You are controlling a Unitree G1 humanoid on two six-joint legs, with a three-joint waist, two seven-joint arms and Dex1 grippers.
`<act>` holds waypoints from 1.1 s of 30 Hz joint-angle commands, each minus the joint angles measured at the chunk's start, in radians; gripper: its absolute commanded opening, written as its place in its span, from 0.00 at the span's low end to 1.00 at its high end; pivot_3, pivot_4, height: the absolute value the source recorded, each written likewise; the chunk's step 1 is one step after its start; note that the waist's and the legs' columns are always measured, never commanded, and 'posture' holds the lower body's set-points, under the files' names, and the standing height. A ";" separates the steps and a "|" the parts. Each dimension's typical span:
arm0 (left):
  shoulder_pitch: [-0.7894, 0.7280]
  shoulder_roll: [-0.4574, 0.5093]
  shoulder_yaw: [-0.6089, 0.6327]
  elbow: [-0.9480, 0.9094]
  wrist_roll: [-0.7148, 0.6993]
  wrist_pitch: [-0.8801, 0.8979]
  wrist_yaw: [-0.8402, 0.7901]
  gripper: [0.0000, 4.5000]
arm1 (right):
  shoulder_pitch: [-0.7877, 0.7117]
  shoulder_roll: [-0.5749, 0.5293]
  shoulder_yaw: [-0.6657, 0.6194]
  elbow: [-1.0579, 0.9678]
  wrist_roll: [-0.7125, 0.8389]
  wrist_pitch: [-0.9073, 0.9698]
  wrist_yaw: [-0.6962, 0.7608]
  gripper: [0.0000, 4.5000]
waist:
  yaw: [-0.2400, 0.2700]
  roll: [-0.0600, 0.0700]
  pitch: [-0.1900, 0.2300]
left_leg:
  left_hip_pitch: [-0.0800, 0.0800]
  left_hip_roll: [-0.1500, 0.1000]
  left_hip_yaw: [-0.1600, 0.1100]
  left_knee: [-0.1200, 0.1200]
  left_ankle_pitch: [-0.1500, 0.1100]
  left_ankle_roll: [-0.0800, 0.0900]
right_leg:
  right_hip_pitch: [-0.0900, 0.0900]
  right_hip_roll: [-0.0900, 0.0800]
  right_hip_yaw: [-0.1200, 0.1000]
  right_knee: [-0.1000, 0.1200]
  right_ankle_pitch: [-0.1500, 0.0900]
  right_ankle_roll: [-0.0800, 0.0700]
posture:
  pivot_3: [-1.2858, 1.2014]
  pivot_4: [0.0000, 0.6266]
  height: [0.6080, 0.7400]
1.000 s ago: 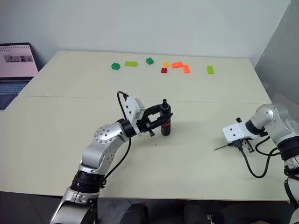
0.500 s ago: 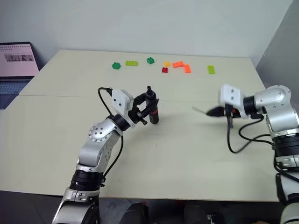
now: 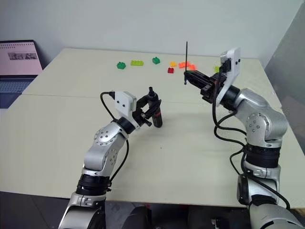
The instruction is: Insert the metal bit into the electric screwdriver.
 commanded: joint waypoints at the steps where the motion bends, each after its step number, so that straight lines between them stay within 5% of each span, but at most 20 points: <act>1: 0.004 -0.012 0.000 0.005 0.011 -0.022 0.019 0.37 | -0.017 0.053 0.027 -0.052 -0.013 -0.078 -0.078 0.00 | -0.001 0.000 0.000 | -0.001 0.000 0.000 0.000 0.000 0.000 | -0.001 0.000 0.000 0.000 0.000 0.000 | 0.52 0.24 1.00; 12: 0.000 -0.006 0.001 0.029 0.023 -0.042 0.035 0.37 | -0.022 0.198 0.226 0.006 -0.154 -0.302 -0.136 0.00 | -0.006 0.001 0.000 | -0.002 0.000 0.000 -0.001 0.001 0.000 | -0.003 0.000 0.000 0.001 0.000 0.000 | 0.52 0.24 1.00; 33: 0.015 -0.004 -0.011 0.021 0.043 -0.058 0.047 0.37 | -0.038 0.235 0.286 0.093 -0.194 -0.386 -0.113 0.00 | -0.006 0.001 0.000 | -0.002 0.000 0.000 -0.001 0.001 0.000 | -0.004 0.000 0.000 0.001 0.000 0.000 | 0.52 0.24 1.00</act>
